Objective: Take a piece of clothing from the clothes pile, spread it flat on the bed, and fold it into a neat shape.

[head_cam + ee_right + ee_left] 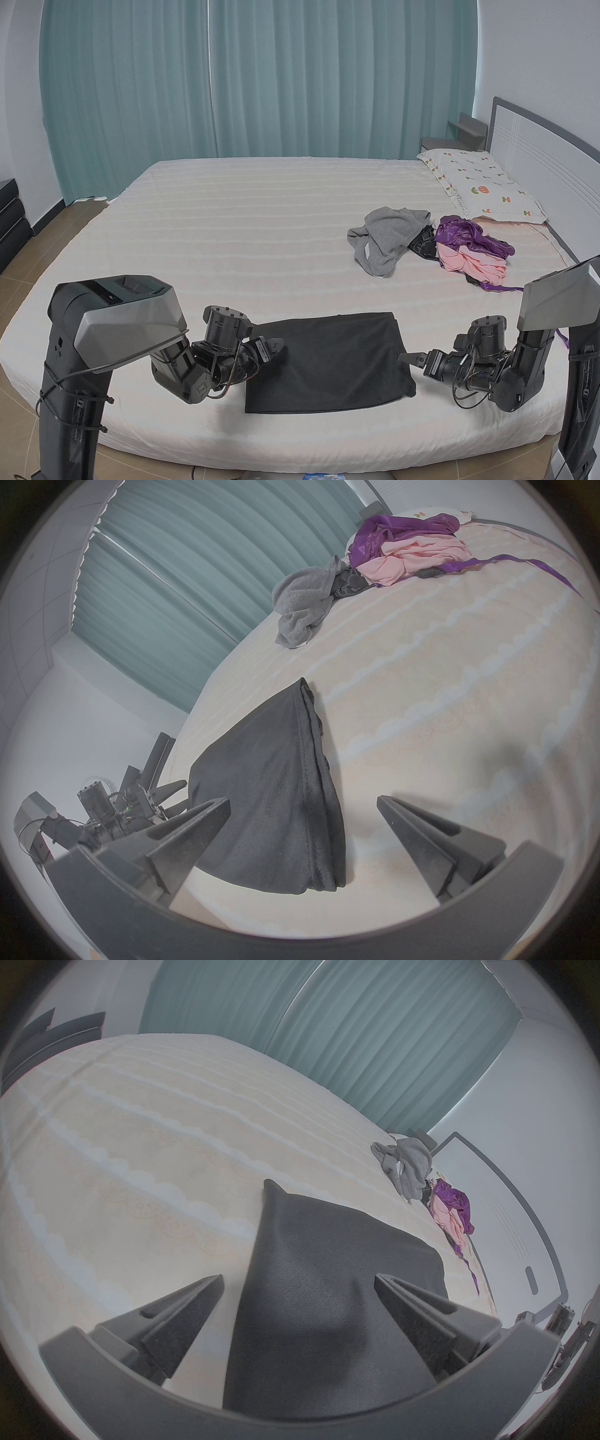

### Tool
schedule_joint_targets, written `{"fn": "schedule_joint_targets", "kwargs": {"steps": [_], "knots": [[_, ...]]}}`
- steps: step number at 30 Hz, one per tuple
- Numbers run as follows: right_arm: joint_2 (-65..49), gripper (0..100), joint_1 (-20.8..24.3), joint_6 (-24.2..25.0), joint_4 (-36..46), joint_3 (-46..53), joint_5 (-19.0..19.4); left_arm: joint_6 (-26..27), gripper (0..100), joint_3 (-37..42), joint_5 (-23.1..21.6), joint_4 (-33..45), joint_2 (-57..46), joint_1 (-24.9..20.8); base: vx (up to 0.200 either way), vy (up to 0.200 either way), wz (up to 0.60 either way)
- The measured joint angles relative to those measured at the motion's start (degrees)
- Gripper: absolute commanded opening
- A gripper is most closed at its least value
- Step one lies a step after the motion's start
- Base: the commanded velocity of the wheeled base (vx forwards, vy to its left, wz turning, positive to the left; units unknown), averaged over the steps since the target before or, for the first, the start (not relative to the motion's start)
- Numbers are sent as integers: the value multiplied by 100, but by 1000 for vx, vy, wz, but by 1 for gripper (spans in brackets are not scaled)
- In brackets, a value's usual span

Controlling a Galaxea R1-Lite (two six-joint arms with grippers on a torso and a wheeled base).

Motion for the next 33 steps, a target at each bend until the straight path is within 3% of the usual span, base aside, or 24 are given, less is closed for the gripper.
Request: {"fn": "schedule_joint_targets", "kwargs": {"steps": [5,6,21,33], "knots": [[17,100,-2,10,-2,-9,1,-18,100,-101,-2,2,110,-23,0,0,0],[20,100,-2,10,-2,-11,1,-21,0,-107,-2,0,121,-23,0,0,0],[20,100,-33,24,-11,-39,4,-79,0,-129,6,-22,160,-22,0,0,0],[27,100,-157,24,-2,-61,11,-473,0,-118,11,-39,101,-17,0,0,0]]}}
